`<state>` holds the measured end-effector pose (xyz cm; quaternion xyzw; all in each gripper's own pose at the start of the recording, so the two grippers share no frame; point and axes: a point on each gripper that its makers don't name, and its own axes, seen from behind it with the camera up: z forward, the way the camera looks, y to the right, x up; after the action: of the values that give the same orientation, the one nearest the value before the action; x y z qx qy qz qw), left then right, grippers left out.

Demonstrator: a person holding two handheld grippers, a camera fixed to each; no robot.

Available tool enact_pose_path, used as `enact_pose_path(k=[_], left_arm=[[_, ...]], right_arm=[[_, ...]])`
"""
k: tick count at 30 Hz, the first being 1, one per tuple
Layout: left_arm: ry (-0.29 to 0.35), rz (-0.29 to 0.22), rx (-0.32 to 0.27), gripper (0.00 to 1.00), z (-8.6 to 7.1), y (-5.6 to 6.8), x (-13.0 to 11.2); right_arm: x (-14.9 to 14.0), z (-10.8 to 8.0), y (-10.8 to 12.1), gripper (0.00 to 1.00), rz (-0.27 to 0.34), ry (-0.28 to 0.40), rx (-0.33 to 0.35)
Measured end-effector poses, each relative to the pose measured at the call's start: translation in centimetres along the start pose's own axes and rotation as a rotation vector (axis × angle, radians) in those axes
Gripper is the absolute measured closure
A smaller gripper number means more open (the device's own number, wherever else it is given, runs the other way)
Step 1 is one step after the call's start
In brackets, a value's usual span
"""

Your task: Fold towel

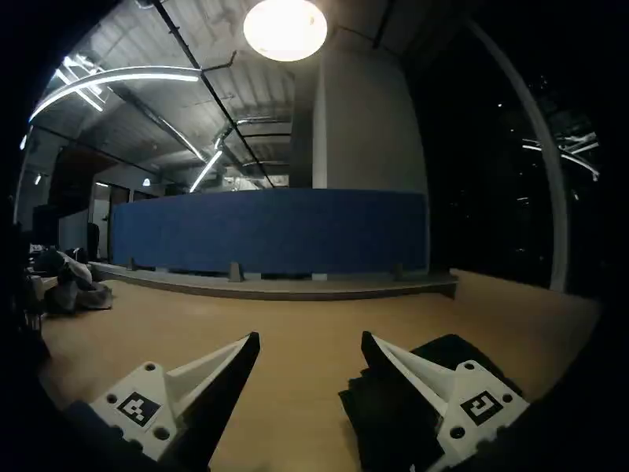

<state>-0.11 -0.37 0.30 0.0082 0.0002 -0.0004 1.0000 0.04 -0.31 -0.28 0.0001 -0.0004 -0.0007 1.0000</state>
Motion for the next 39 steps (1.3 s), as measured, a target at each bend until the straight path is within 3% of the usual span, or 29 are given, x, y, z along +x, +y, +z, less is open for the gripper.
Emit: enact_pose_path(k=[39], left_arm=[[0.000, -0.001, 0.000, 0.06, -0.08, -0.11, -0.12]], right_arm=[[-0.16, -0.02, 0.02, 0.00, 0.001, 0.000, 0.000]])
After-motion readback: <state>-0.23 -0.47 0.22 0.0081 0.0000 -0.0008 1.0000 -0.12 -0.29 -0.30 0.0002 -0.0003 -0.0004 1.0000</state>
